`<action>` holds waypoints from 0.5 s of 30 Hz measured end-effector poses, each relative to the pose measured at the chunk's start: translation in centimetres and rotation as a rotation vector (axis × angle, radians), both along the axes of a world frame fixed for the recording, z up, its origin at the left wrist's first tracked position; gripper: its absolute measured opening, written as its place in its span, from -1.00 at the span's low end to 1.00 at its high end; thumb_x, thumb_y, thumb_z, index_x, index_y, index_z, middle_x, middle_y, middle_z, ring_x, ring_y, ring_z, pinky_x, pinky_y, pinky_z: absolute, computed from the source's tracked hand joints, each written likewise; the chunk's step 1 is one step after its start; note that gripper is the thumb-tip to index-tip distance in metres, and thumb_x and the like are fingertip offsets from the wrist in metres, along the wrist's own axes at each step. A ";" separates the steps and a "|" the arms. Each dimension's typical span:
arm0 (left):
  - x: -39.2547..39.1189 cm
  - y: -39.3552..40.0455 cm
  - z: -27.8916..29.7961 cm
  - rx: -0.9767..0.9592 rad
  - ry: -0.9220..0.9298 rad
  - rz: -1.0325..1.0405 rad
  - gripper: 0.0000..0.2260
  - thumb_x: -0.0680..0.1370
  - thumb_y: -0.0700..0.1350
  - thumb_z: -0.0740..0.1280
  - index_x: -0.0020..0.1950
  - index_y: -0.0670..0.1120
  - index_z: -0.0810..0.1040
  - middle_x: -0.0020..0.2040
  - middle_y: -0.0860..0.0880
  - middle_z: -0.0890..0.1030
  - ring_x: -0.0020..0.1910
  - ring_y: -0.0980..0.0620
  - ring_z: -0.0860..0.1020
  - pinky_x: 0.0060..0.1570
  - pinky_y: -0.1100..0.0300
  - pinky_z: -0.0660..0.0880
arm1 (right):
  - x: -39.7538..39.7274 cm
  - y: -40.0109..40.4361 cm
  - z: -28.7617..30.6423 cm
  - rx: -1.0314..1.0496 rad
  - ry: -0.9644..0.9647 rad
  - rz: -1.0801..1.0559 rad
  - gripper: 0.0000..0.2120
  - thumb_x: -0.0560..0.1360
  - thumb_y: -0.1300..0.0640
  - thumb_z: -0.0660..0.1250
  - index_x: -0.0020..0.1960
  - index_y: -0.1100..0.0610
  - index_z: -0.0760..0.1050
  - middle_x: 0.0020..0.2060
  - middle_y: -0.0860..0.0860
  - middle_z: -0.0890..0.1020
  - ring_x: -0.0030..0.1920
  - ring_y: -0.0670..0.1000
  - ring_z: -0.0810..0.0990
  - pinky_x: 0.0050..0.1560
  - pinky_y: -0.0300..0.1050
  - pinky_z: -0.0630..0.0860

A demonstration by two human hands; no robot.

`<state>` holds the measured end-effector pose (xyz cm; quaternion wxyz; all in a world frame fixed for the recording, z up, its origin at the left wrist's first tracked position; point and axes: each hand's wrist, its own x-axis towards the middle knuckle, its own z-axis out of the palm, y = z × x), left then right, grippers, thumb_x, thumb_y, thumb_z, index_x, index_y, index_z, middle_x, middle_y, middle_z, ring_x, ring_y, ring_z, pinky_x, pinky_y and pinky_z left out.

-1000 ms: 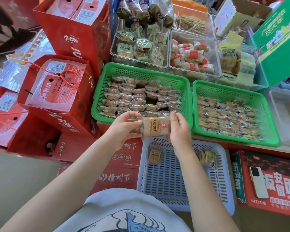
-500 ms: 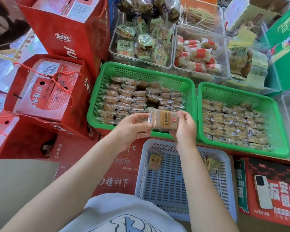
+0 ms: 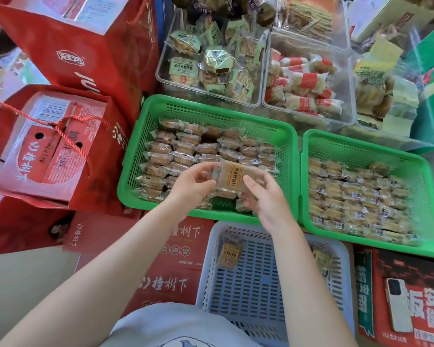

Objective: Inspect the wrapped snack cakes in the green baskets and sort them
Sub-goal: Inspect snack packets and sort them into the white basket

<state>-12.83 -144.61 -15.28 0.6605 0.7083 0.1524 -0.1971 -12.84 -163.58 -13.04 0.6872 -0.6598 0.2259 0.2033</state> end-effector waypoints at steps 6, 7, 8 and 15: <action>0.4 -0.2 -3.3 0.782 -0.282 -0.360 -0.54 0.67 -0.06 0.23 0.58 -0.02 0.29 0.49 -0.08 0.37 0.46 -0.06 0.30 0.43 0.03 0.24 | 2.9 -1.4 -1.3 -0.266 -0.128 -0.132 -0.76 0.53 0.17 0.43 0.10 -0.08 0.48 0.11 -0.01 0.62 0.07 0.11 0.65 0.01 0.04 0.64; 0.2 -0.1 -3.9 0.866 -0.260 -0.450 -0.50 0.68 0.00 0.19 0.61 0.00 0.20 0.57 -0.06 0.26 0.55 -0.07 0.17 0.52 -0.02 0.11 | 3.4 -1.5 -1.6 -0.335 -0.152 -0.097 -0.74 0.52 0.14 0.44 0.10 -0.12 0.48 0.09 -0.06 0.61 0.09 0.08 0.63 0.06 0.05 0.62; 0.0 -0.1 -4.4 0.922 -0.240 -0.524 -0.48 0.69 0.04 0.15 0.64 0.01 0.13 0.62 -0.04 0.16 0.60 -0.05 0.06 0.56 -0.04 -0.01 | 3.8 -1.5 -1.9 -0.402 -0.180 -0.042 -0.73 0.52 0.13 0.45 0.10 -0.14 0.48 0.08 -0.12 0.59 0.10 0.02 0.60 0.09 -0.01 0.58; 0.2 -0.3 -5.8 1.036 -0.222 -0.691 -0.46 0.68 0.21 -0.04 0.65 0.19 -0.10 0.66 -0.04 -0.18 0.62 -0.05 -0.27 0.56 -0.20 -0.18 | 5.0 0.1 -4.2 -0.963 -0.560 0.458 -0.70 0.51 0.27 0.42 0.21 0.11 0.47 0.06 0.00 0.60 0.08 0.01 0.53 0.10 -0.07 0.49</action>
